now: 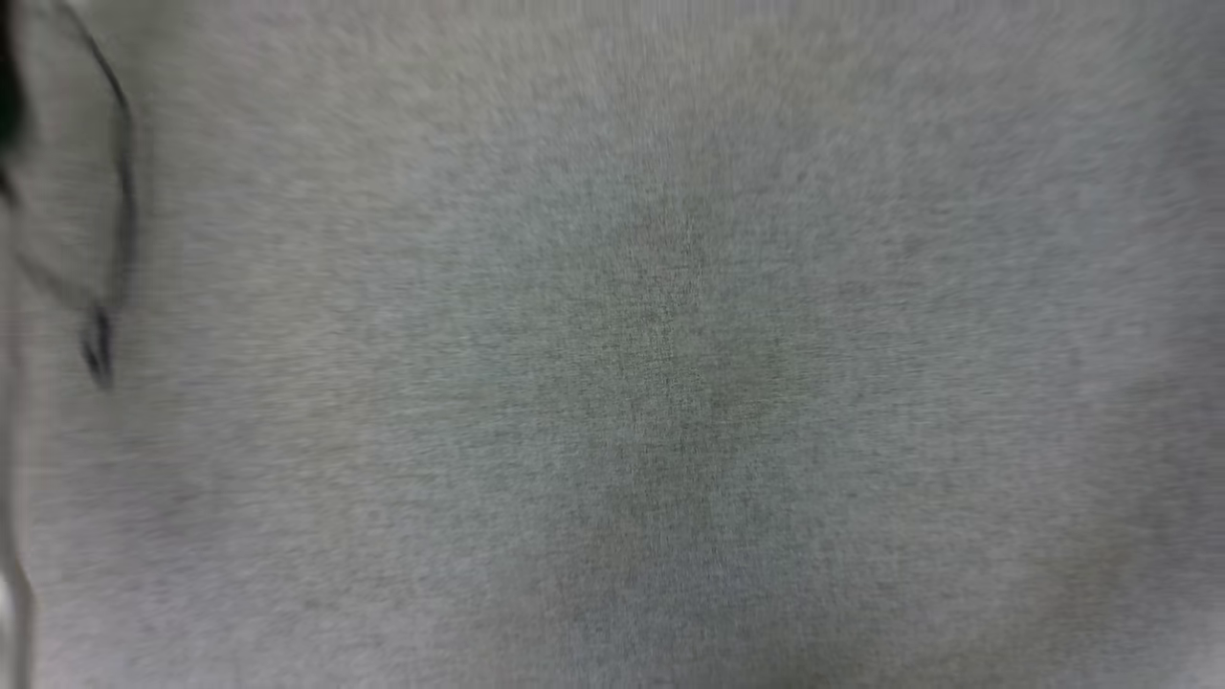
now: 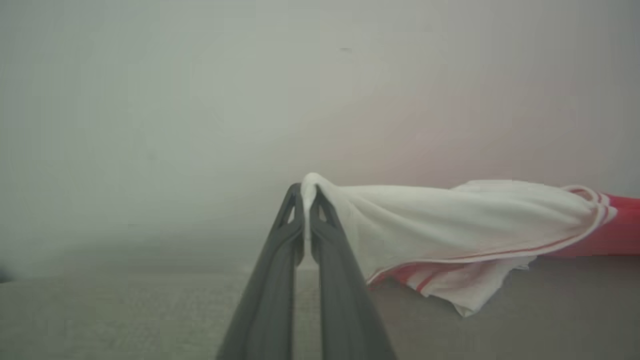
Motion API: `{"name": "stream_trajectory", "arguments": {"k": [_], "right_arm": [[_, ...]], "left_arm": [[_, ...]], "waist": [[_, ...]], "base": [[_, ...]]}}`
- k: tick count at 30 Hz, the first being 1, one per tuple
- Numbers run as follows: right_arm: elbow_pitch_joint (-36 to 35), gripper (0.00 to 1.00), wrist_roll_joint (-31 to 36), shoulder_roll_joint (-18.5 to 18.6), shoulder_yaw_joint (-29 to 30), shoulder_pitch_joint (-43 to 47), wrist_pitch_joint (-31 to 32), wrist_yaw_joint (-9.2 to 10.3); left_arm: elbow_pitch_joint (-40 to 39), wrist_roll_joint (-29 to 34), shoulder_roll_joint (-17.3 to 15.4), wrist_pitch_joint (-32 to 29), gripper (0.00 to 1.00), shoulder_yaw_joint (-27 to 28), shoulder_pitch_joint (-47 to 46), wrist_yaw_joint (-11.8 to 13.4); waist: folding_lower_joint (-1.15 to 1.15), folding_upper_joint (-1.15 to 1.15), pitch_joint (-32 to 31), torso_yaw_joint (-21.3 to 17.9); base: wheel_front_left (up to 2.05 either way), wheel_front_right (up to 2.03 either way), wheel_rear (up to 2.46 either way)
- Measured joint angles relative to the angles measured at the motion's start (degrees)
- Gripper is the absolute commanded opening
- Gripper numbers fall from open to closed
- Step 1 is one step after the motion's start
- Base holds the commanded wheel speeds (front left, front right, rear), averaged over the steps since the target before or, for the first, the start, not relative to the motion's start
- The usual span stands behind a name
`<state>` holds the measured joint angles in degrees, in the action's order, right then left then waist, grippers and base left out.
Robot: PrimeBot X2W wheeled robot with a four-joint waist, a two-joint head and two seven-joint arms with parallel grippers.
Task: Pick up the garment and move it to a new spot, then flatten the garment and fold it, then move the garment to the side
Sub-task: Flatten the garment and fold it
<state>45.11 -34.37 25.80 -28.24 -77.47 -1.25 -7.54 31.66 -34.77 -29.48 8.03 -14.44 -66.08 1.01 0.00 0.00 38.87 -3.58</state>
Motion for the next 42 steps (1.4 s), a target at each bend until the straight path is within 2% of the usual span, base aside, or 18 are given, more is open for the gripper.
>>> {"name": "stream_trajectory", "arguments": {"k": [6,13,20,25,33,38,42], "right_arm": [[-3.56,0.00,-2.81,1.03,-2.19,17.25,-1.30,-0.01],[-8.27,0.00,-4.52,3.21,-1.53,35.44,1.33,-0.08],[-15.70,0.00,-3.94,4.41,4.63,53.27,4.37,-0.22],[-22.42,0.00,-1.90,2.37,12.32,66.37,8.96,-0.30],[-38.32,0.00,4.74,-5.00,26.06,83.91,20.67,-0.25],[-46.09,0.00,8.20,-8.69,29.56,84.53,26.43,-0.01],[-47.67,0.00,9.94,-9.54,29.77,80.97,29.02,0.00]], "left_arm": [[-2.70,-4.24,0.77,2.35,0.00,1.82,22.26,0.89],[-12.60,-7.76,1.32,3.25,0.00,3.93,47.63,5.82],[-26.63,-10.03,1.53,1.12,0.00,5.75,67.76,12.51],[-33.59,-11.54,1.72,-1.37,0.00,6.15,78.53,16.15],[-42.96,-12.87,0.10,-4.87,0.00,7.79,87.75,20.27],[-45.23,-12.30,-0.87,-6.36,0.00,7.11,84.55,20.30],[-44.15,-11.36,-1.13,-7.15,0.00,5.30,77.52,18.79]], "waist": [[-0.01,0.00,-8.85,0.55],[-0.02,0.00,-19.72,0.88],[-0.03,0.00,-28.35,1.63],[-0.03,0.00,-32.89,2.07],[-0.02,0.00,-36.01,2.75],[-0.02,0.00,-34.82,2.55],[-0.01,0.00,-32.66,2.47]], "base": [[0.00,0.00,0.00],[0.00,0.00,0.00],[0.00,0.00,0.00],[0.00,0.00,0.00],[0.00,0.00,0.00],[0.00,0.00,0.00],[0.00,0.00,0.00]]}}
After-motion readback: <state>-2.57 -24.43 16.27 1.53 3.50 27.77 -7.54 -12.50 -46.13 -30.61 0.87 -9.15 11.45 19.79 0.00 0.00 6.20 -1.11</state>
